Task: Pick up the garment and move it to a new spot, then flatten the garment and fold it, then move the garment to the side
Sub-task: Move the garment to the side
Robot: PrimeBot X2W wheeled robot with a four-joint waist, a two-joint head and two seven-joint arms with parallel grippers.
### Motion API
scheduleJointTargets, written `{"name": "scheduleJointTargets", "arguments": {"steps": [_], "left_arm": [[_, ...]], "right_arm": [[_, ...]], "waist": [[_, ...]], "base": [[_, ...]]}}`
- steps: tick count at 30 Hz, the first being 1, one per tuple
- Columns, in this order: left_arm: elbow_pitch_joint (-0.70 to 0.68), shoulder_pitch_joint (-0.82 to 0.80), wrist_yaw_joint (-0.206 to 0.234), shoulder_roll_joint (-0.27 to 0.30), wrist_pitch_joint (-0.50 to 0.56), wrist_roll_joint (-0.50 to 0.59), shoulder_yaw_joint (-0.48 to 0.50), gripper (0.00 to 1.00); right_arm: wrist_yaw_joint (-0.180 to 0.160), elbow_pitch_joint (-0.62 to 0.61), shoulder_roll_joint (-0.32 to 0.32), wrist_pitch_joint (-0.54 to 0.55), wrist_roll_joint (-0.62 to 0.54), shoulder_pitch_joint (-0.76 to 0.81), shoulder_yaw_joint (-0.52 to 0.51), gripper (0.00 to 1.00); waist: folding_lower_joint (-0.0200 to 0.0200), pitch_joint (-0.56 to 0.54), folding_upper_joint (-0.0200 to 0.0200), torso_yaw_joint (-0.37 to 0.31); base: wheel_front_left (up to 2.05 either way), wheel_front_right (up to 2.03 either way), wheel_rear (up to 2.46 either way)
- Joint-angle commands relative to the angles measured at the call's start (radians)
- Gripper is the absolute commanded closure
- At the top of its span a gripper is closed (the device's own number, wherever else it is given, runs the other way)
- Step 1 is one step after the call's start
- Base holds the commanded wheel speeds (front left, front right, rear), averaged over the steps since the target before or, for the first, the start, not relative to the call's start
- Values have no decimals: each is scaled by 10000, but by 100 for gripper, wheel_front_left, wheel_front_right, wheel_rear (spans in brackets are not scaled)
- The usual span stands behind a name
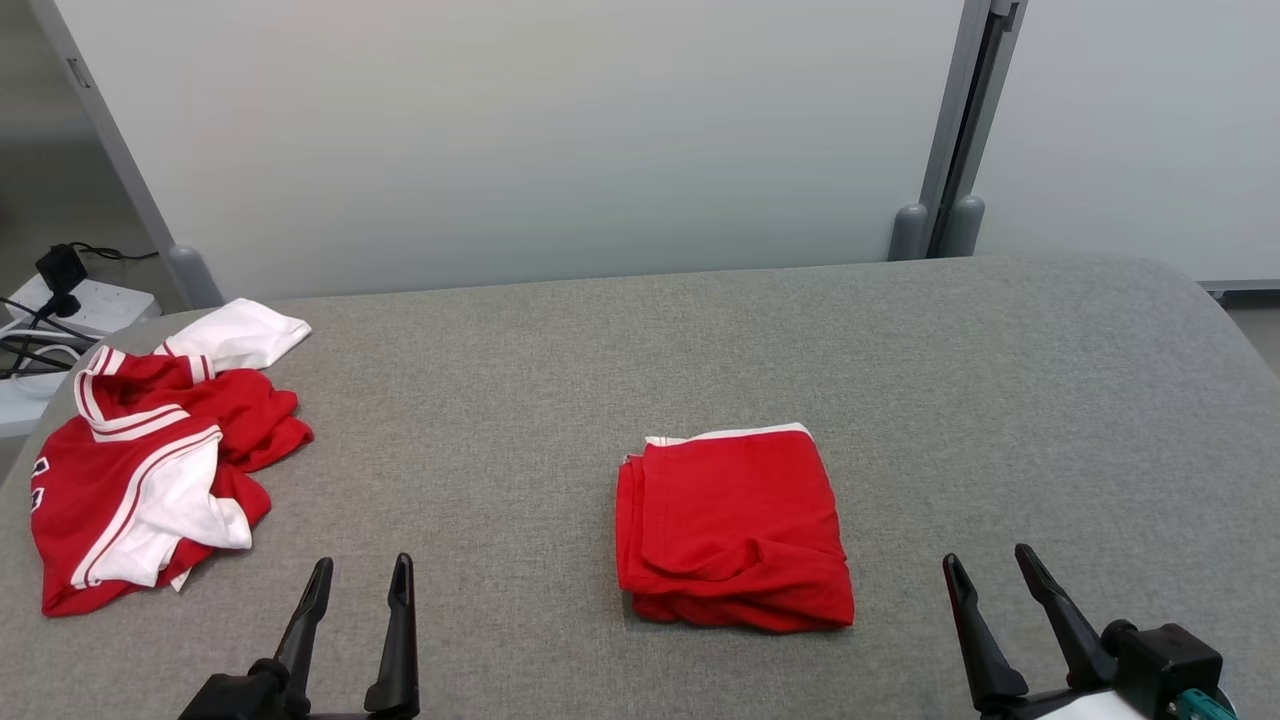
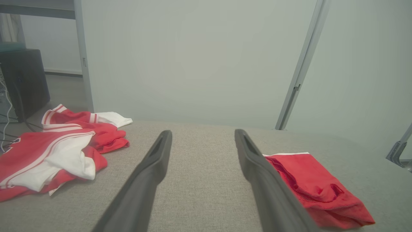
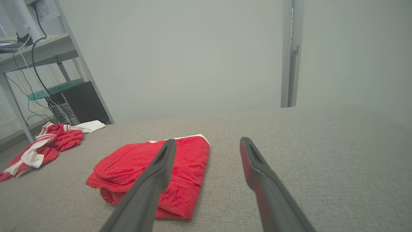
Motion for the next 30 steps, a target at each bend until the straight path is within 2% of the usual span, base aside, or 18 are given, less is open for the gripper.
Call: {"name": "scheduleJointTargets", "arguments": {"steps": [1, 21, 30], "left_arm": [[-204, -281, -104, 29, -88, 89, 327, 0], [-99, -323, -199, 29, -88, 292, 233, 0], [-112, -372, -176, 29, -88, 543, 91, 0]], "right_arm": [[0, -314, -175, -131, 91, -178, 243, 0], [0, -269, -174, -131, 177, -127, 252, 0], [0, 272, -63, -131, 705, -409, 442, 0]], "waist": [[0, -16, 0, 18], [0, -79, 0, 302], [0, 66, 0, 449]], "base": [[0, 0, 0], [0, 0, 0], [0, 0, 0]]}}
